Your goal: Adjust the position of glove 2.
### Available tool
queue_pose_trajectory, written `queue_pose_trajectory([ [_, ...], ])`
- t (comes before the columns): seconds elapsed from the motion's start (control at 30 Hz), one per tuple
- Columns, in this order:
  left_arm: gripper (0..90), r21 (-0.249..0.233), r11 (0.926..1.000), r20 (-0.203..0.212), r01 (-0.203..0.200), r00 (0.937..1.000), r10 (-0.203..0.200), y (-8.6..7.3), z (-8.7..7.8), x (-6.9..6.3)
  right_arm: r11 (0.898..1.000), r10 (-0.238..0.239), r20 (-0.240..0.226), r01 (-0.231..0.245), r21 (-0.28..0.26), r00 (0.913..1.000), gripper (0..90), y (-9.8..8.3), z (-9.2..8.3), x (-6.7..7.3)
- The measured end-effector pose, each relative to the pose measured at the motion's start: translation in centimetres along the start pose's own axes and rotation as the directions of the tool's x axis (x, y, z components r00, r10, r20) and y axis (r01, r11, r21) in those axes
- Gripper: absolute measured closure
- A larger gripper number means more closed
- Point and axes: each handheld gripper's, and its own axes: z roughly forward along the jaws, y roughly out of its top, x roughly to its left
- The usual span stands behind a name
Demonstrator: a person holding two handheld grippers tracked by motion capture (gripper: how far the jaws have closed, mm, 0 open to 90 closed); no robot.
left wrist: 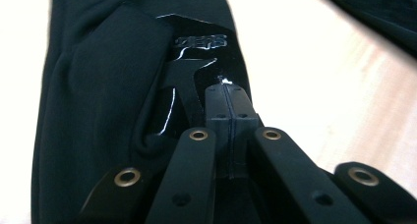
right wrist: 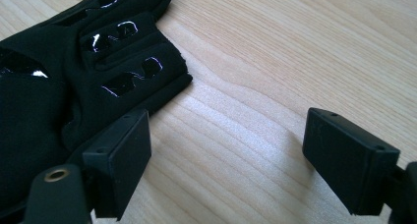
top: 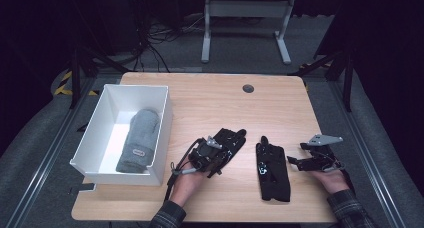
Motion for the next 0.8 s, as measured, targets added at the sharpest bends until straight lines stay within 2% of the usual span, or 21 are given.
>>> queue_pose_trajectory([
  [0.07,90.0,-0.002,0.9998,0.000,-0.018,0.9998,0.018,0.1,-0.1,-0.3,1.000,0.000,0.000,0.000,0.000,1.0000,19.0,0.0,0.0,0.0],
  [0.17,90.0,-0.021,0.9996,-0.012,-0.019,0.9997,0.019,0.5,-0.6,0.0,1.000,0.000,0.000,0.000,0.000,1.0000,19.0,0.0,0.0,0.0],
  [0.2,90.0,-0.032,0.9993,-0.028,-0.019,0.9995,0.018,0.7,-0.8,0.1,1.000,0.000,0.000,0.000,0.000,1.0000,19.0,0.0,0.0,0.0],
  [0.3,90.0,-0.048,0.9988,-0.075,-0.015,0.9971,0.011,1.2,-1.2,1.1,1.000,-0.001,0.000,0.001,0.000,1.0000,19.0,0.0,0.0,0.0],
  [0.37,90.0,-0.055,0.9985,-0.104,0.003,0.9945,-0.009,1.4,-1.3,1.9,1.000,0.000,0.000,0.000,0.000,1.0000,19.0,0.0,0.0,0.0],
  [0.47,90.0,-0.053,0.9984,-0.152,0.021,0.9880,-0.028,1.6,-1.2,3.2,1.000,0.000,0.000,0.000,0.000,1.0000,19.0,0.0,0.0,0.0],
  [0.53,90.0,-0.036,0.9986,-0.166,0.040,0.9852,-0.045,1.5,-1.0,4.1,1.000,-0.001,0.000,0.001,0.000,1.0000,19.0,0.0,0.0,0.0],
  [0.63,90.0,-0.008,0.9985,-0.155,0.053,0.9864,-0.054,1.1,-0.6,4.6,1.000,0.000,0.000,0.000,0.000,1.0000,19.0,0.0,0.0,0.0],
  [0.8,90.0,0.017,0.9995,-0.129,0.026,0.9914,-0.024,0.9,-0.7,3.6,1.000,0.000,0.000,0.000,0.000,1.0000,19.0,0.0,0.0,0.0],
])
